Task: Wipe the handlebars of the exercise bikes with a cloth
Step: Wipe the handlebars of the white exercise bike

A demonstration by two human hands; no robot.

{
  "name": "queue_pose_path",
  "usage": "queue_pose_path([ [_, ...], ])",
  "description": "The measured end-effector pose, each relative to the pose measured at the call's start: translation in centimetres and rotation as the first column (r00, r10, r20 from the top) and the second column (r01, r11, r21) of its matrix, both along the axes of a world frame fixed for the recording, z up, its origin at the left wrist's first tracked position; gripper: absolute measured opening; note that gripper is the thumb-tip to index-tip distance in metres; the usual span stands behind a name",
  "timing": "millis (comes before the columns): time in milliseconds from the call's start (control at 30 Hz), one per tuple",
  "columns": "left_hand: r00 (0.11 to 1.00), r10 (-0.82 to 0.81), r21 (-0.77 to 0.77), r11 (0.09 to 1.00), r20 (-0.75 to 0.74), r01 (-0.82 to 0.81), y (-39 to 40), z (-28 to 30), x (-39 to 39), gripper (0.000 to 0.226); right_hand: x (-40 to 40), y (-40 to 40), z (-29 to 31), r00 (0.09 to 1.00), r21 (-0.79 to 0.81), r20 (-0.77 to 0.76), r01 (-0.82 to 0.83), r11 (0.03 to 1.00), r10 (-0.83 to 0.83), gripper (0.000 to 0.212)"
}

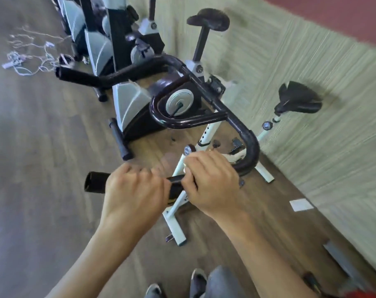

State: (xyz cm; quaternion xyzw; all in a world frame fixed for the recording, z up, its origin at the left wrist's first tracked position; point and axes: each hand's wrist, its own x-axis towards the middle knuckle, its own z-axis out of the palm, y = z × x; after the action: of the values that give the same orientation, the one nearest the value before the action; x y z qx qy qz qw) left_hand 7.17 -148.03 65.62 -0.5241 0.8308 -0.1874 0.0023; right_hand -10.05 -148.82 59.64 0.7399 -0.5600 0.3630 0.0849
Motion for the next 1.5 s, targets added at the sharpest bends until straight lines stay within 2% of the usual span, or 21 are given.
queue_pose_path([
  [133,0.98,0.153,0.037,0.988,-0.126,-0.15,0.2,-1.2,-3.6,0.036,-7.8,-1.6,0.5,1.0,0.051,0.017,-0.004,0.999,0.003,0.029],
  [233,0.89,0.349,0.114,0.937,-0.292,-0.33,-0.2,-3.0,-8.2,0.045,-11.8,-3.4,0.6,0.972,0.073,0.039,-0.235,0.969,0.232,0.033],
  [367,0.716,0.513,0.136,0.846,-0.474,-0.516,-0.7,-3.7,-12.1,0.042,-16.5,-8.2,0.7,0.792,0.116,0.082,-0.611,0.783,0.605,0.034],
  [467,0.632,0.554,0.119,0.795,-0.542,-0.595,-0.7,-4.1,-13.8,0.041,-17.3,-12.5,1.4,0.67,0.21,0.148,-0.74,0.639,0.728,0.034],
  [600,0.565,0.572,0.108,0.753,-0.595,-0.649,-0.8,-4.5,-15.1,0.034,-17.1,-12.5,1.5,0.684,0.207,0.171,-0.729,0.653,0.709,0.032],
  [700,0.508,0.602,0.116,0.707,-0.617,-0.698,-0.9,-4.9,-16.0,0.035,-17.0,-9.9,1.5,0.709,0.22,0.022,-0.691,0.688,0.705,0.025],
  [833,0.446,0.617,0.121,0.661,-0.648,-0.74,-1.0,-4.9,-16.8,0.037,-18.1,-11.8,1.7,0.536,0.21,-0.085,-0.814,0.541,0.84,0.027],
  [867,0.427,0.625,0.129,0.648,-0.654,-0.75,-1.0,-4.8,-17.1,0.038,-18.4,-13.0,1.6,0.505,0.209,-0.065,-0.836,0.507,0.86,0.03],
  [967,0.365,0.675,0.178,0.593,-0.641,-0.785,-1.4,-4.6,-18.2,0.043,-18.2,-17.1,1.5,0.489,0.278,0.067,-0.846,0.454,0.87,0.038],
  [1100,0.217,0.693,0.21,0.476,-0.688,-0.854,-2.5,-4.6,-21.7,0.045,-16.7,-21.4,1.7,0.465,0.318,0.078,-0.85,0.42,0.882,0.042],
  [1200,0.056,0.685,0.243,0.332,-0.726,-0.911,-3.9,-4.5,-23.9,0.053,-16.0,-22.0,1.9,0.478,0.313,0.099,-0.848,0.429,0.873,0.044],
  [1267,-0.024,0.681,0.27,0.257,-0.731,-0.928,-4.6,-4.5,-25.3,0.057,-17.5,-20.6,1.3,0.395,0.306,0.061,-0.882,0.36,0.917,0.045],
  [1367,-0.118,0.649,0.278,0.149,-0.752,-0.949,-5.7,-4.2,-27.2,0.056,-19.1,-21.1,1.2,0.145,0.313,-0.043,-0.938,0.151,0.988,0.046],
  [1400,-0.145,0.638,0.289,0.128,-0.757,-0.949,-6.1,-4.1,-27.6,0.055,-18.5,-22.6,1.3,0.117,0.308,-0.069,-0.942,0.132,0.991,0.046],
  [1500,-0.195,0.631,0.311,0.077,-0.751,-0.947,-6.6,-3.9,-28.2,0.055,-15.1,-25.5,2.1,0.223,0.332,-0.093,-0.912,0.241,0.97,0.047],
])
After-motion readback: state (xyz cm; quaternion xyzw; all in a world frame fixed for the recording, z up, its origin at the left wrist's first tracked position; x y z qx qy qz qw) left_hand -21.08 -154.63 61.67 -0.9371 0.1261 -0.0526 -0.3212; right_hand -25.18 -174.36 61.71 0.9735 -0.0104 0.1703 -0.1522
